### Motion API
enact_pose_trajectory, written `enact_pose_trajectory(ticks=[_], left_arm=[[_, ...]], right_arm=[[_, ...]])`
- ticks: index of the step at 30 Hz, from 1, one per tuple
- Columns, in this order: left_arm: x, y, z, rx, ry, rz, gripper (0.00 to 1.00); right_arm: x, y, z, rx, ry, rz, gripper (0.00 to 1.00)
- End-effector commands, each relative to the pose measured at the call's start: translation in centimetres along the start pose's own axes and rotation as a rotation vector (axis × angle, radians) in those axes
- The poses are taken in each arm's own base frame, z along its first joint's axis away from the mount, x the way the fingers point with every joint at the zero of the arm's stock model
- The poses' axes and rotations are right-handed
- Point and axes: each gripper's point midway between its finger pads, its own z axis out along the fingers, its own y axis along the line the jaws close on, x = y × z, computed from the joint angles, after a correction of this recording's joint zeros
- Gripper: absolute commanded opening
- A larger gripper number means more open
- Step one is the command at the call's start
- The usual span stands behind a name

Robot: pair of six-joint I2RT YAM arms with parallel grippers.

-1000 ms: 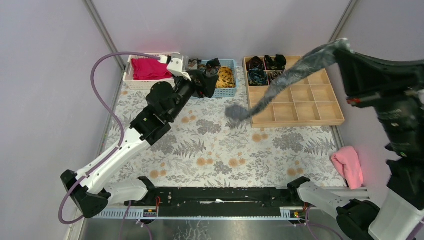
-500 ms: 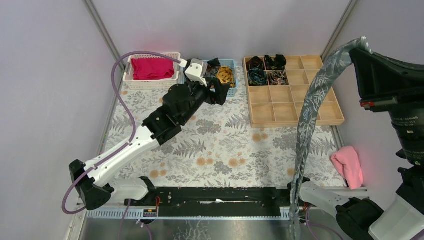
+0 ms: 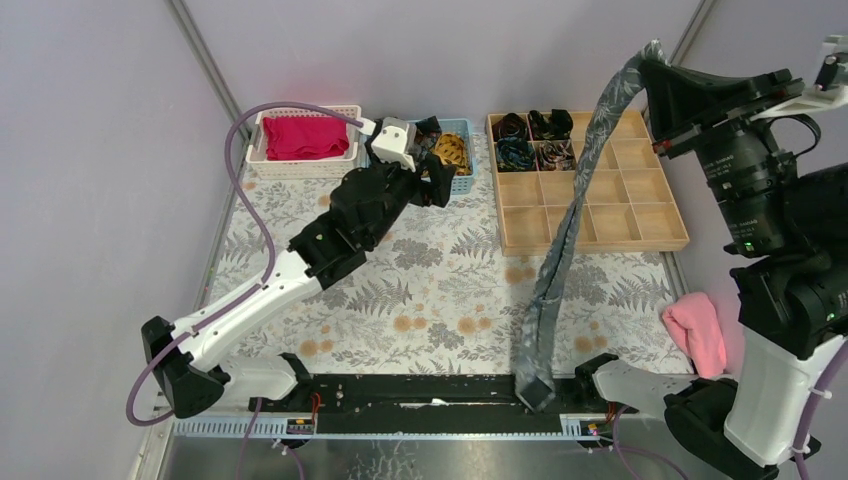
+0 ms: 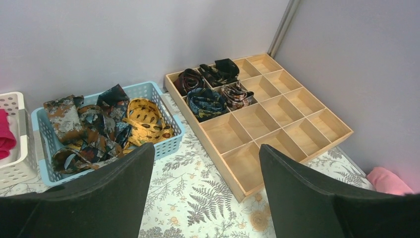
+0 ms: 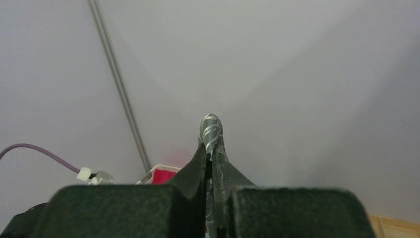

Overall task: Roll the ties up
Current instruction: Place the tie at the center of the board.

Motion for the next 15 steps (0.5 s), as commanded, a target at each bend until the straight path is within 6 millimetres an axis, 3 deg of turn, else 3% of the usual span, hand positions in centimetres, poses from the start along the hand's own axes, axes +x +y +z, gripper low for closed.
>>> enact_pose_trajectory(ticks=[1, 10, 15], left_arm=[[-1.3, -0.1, 0.5, -0.023, -0.032, 0.017, 0.85], [-1.2, -0.6, 1.8, -0.021, -0.022, 0.021, 0.85], [-1.9, -1.3, 2.1, -0.015, -0.032, 0.023, 0.85]], right_arm=[[-3.0, -1.4, -0.9, 0.079, -0.101, -0.056, 0.0], [-4.5, -3.3, -2.7, 0.178, -0.129, -0.115, 0.0], [-6.4, -4.5, -4.3, 0.251, -0.177, -0.147, 0.0]])
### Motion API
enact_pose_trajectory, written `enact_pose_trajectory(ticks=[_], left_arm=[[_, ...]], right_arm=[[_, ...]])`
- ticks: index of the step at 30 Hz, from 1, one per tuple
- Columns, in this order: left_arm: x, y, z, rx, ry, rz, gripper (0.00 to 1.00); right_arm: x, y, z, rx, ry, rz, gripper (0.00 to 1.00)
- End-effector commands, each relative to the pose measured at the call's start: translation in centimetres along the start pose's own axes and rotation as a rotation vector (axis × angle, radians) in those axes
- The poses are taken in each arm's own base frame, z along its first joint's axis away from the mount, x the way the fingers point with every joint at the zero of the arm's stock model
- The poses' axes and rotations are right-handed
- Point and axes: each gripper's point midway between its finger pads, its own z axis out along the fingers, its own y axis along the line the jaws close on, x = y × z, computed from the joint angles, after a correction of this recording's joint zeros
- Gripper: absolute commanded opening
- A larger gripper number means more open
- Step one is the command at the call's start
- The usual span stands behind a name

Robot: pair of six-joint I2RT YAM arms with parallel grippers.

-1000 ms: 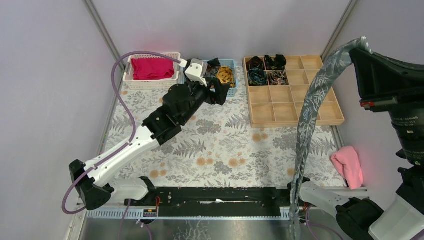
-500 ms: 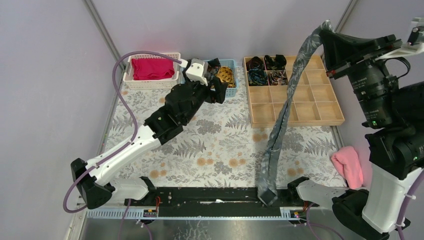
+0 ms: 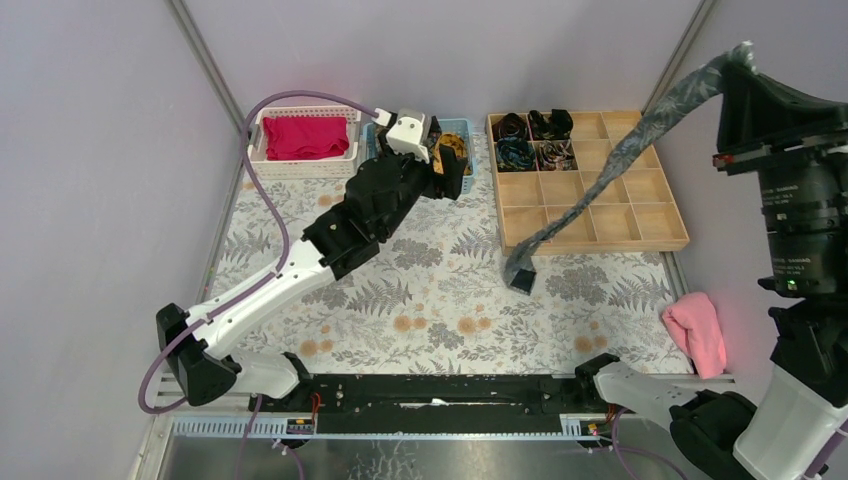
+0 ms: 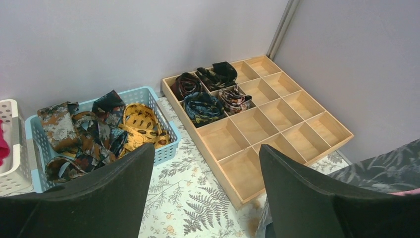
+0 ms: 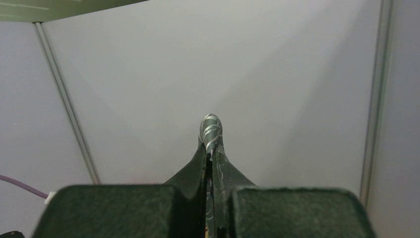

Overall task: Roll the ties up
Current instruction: Place the tie at the center of the board.

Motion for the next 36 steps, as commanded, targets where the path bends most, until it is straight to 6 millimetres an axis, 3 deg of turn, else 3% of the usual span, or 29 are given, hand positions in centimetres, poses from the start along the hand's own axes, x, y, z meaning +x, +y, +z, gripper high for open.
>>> enact_pose_trajectory(ticks=[1, 7, 10, 13, 18, 23, 31, 36], left_arm=[[-2.0, -0.5, 0.2, -0.009, -0.044, 0.011, 0.85], [-2.4, -0.5, 0.8, -0.029, -0.048, 0.009, 0.85], [-2.3, -0.3, 0.8, -0.037, -0.048, 0.009, 0.85], [-2.5, 0.2, 0.6, -0.063, -0.055, 0.015, 0.85], [-2.9, 2.1, -0.7, -0.141, -0.073, 0.029, 0.86], [-4.1, 4.8, -3.4, -0.243, -0.115, 0.024, 0.88], [-5.7, 9.2, -8.5, -0.405, -0.176, 0.008, 0.9], [-6.1, 11.0, -10.7, -0.47, -0.202, 0.02, 0.91]], right_arm=[[-3.3, -2.2, -1.2, 0.099, -0.097, -0.042, 0.0], [-4.4, -3.9, -1.3, 0.191, -0.121, -0.093, 0.0], [-3.4, -3.5, 0.0, 0.183, -0.102, -0.101, 0.0], [-0.9, -2.2, 2.2, 0.131, -0.046, -0.087, 0.0], [6.4, 2.0, 6.8, -0.034, 0.098, -0.002, 0.0], [14.0, 5.8, 9.5, -0.164, 0.235, 0.133, 0.0], [26.4, 9.6, 9.4, -0.275, 0.449, 0.273, 0.0], [34.3, 13.8, 8.4, -0.355, 0.612, 0.305, 0.0]])
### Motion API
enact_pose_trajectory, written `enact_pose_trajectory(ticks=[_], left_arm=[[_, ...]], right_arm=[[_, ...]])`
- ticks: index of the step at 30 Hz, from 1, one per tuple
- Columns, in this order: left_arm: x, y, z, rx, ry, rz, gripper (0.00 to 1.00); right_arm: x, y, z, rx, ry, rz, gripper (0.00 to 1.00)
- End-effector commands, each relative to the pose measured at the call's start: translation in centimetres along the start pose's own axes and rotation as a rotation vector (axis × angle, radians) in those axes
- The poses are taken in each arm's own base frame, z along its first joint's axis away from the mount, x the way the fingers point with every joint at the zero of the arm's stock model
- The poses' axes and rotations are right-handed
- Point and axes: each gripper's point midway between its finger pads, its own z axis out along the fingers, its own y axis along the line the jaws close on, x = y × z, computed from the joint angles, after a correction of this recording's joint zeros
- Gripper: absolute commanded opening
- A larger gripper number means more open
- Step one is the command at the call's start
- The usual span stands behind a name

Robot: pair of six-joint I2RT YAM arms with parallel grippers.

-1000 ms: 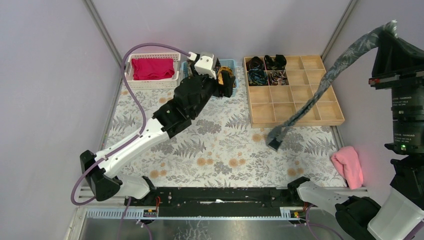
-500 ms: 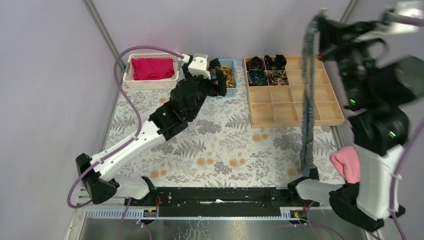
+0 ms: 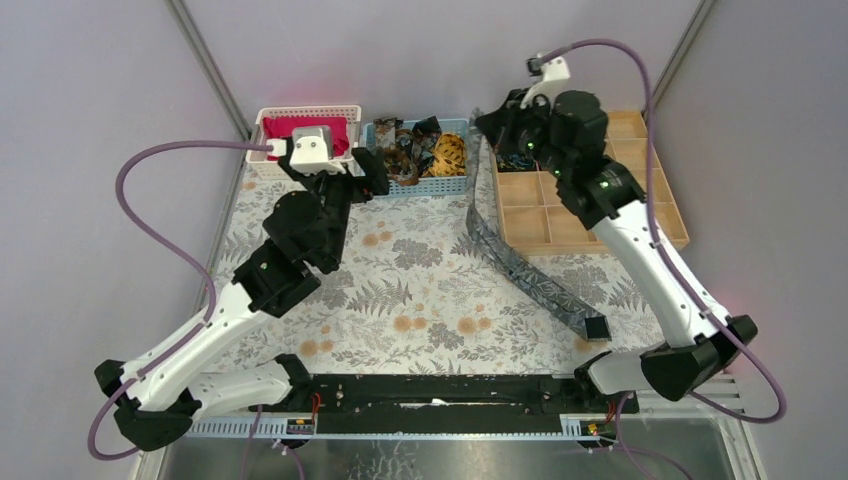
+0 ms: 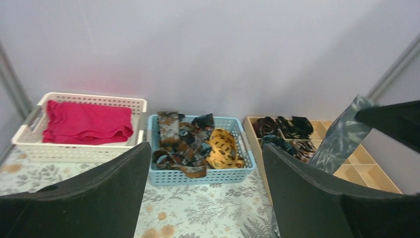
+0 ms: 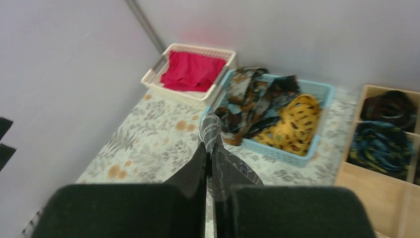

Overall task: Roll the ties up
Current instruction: Place the tie at the center of the board.

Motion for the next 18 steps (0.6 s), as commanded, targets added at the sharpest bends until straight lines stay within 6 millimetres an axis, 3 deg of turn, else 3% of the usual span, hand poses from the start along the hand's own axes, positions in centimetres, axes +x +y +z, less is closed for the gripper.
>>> enact_pose_trajectory(ticks=[1, 6, 11, 18], left_arm=[[0.0, 3.0, -0.8, -0.117, -0.018, 0.051, 0.91], [-0.8, 4.3, -1.4, -0.168, -0.042, 0.054, 0.91], [-2.5, 5.8, -2.6, -0.201, -0.073, 0.031, 0.91], [-5.5, 8.0, -4.6, -0.24, -0.121, -0.026, 0.91]], right_arm=[[1.8, 5.0, 2.9, -0.164, -0.004, 0.04, 0.0], [9.2, 9.8, 7.9, -0.237, 0.151, 0.017, 0.0], [15.3, 15.0, 11.8, -0.313, 0.274, -0.003, 0.0], [21.5, 20.5, 13.6, -0.409, 0.403, -0.015, 0.0]])
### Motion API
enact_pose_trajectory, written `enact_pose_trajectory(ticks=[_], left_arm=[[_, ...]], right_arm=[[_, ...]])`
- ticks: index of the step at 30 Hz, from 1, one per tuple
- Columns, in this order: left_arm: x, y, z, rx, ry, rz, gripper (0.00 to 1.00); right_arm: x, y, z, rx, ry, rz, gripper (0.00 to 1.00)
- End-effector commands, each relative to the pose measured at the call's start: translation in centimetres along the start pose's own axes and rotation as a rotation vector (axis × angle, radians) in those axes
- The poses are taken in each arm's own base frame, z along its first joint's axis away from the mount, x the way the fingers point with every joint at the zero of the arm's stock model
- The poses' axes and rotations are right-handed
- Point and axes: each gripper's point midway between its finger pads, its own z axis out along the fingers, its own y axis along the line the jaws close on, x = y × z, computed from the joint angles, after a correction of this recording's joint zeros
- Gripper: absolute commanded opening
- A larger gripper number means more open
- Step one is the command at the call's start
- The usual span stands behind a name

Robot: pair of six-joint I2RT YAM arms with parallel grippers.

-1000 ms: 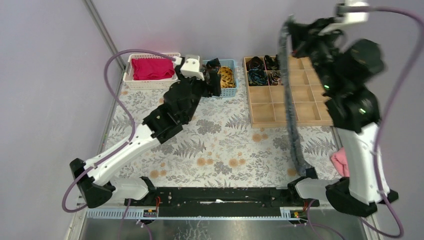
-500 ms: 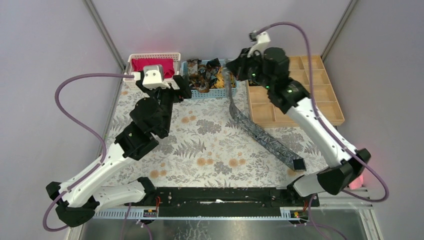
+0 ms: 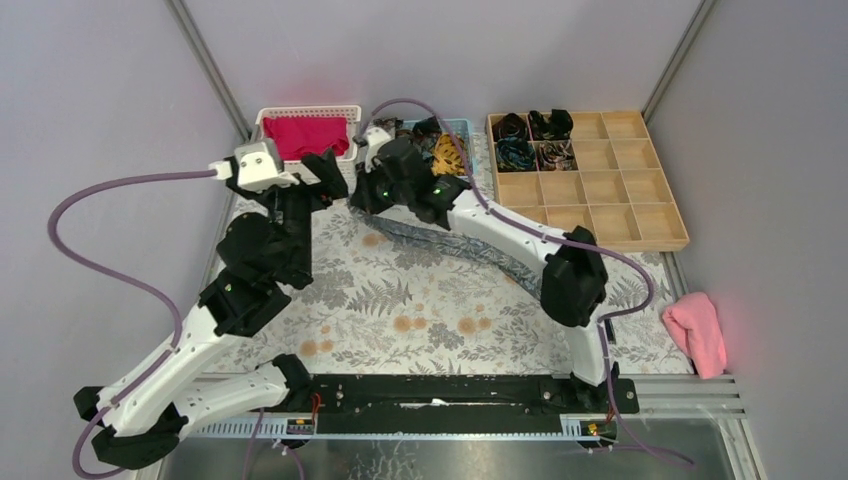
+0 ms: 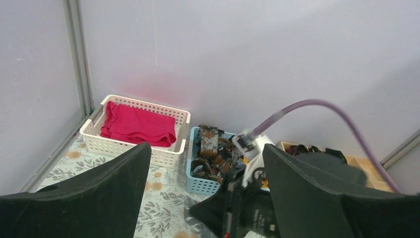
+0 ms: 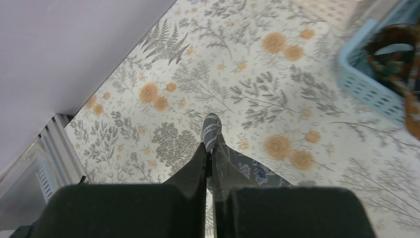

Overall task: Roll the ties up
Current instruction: Place the tie at the center of the board.

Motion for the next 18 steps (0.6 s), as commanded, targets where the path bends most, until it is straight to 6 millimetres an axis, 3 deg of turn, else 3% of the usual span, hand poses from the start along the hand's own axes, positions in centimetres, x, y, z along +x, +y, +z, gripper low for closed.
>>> enact_pose_trajectory(ticks=[1, 9, 14, 18], left_arm=[[-2.7, 2.1, -0.9, -0.053, -0.041, -0.044, 0.91], [-4.4, 2.1, -0.7, -0.056, -0.058, 0.008, 0.91], [-4.6, 1.8, -0.5, -0.049, -0.058, 0.016, 0.91], [-4.5, 2.0, -0.6, -0.048, -0.061, 0.029, 0.92]], right_arm=[[-2.2, 5.2, 0.5, -0.115, -0.037, -0.017, 0.0], [0.4, 11.7, 1.6, -0.242, 0.066, -0.041, 0.0], [2.5, 13.9, 2.1, -0.299, 0.138, -0.024, 0.0], [4.4, 14.1, 3.2, -0.3, 0.184, -0.025, 0.0]])
